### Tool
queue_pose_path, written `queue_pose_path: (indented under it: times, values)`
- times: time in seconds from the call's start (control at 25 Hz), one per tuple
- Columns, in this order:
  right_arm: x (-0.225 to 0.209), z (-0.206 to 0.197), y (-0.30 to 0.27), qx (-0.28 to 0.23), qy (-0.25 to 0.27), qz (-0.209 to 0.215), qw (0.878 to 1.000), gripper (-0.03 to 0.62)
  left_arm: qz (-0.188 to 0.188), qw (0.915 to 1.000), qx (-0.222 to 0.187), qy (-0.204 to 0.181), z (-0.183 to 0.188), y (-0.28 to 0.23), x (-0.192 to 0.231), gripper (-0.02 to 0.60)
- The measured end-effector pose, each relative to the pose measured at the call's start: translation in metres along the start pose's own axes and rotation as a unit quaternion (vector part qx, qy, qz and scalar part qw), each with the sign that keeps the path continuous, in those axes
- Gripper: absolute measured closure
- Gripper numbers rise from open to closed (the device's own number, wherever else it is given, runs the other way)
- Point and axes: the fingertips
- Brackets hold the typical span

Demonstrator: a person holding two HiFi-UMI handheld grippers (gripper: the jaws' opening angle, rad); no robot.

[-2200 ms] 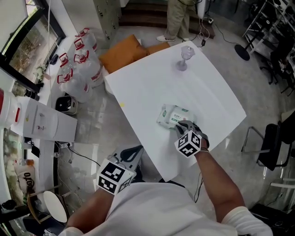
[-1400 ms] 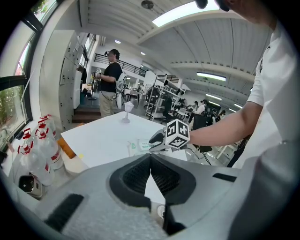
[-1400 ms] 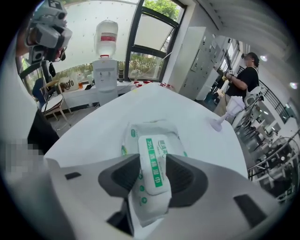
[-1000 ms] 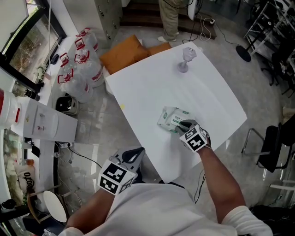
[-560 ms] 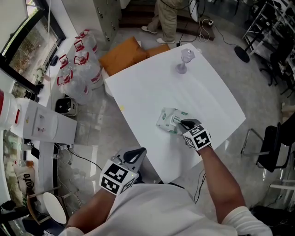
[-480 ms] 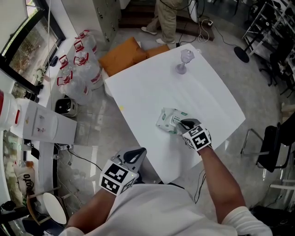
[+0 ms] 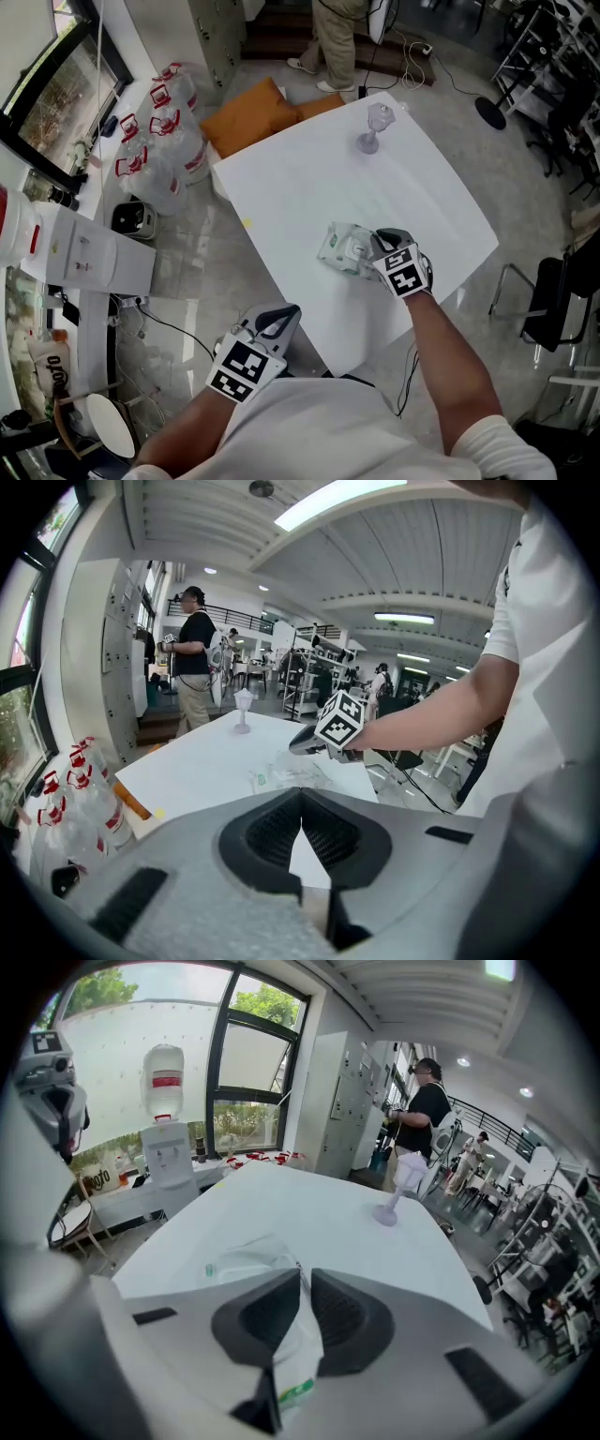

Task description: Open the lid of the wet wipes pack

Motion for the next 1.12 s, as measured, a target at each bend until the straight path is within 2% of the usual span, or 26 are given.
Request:
queue_pose_path:
  times: [0.28, 0.52, 0.76, 1.12]
  values:
    - [-0.022, 0.004, -0.024, 0.016, 0.033, -0.022, 0.999, 0.537, -0.002, 0.9999, 0.001, 0.015, -0.004, -0.003, 0.003, 0.581]
    - [-0.03, 0.001, -0.044, 0.041, 0.039, -0.02, 0.998, 0.522, -0.001, 0.9996, 0.009, 0.028, -0.011, -0.003, 0.007, 0.581]
    - [-0.031, -0.012, -0.062, 0.062, 0.037, -0.007, 0.997, 0.54, 0.002, 0.9991, 0.015, 0.04, -0.016, -0.007, 0.011, 0.581]
    - [-0.029, -0.017, -0.066, 0.069, 0.044, 0.0, 0.997, 0.543, 0.003, 0.9987, 0.019, 0.048, -0.016, -0.011, 0.017, 0.581]
Point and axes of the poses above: the fingertips, and each gripper's own axes: y backward along the fingers, x to its left, z out of its top, and after that the axes turned 1 degree about x, right-handed
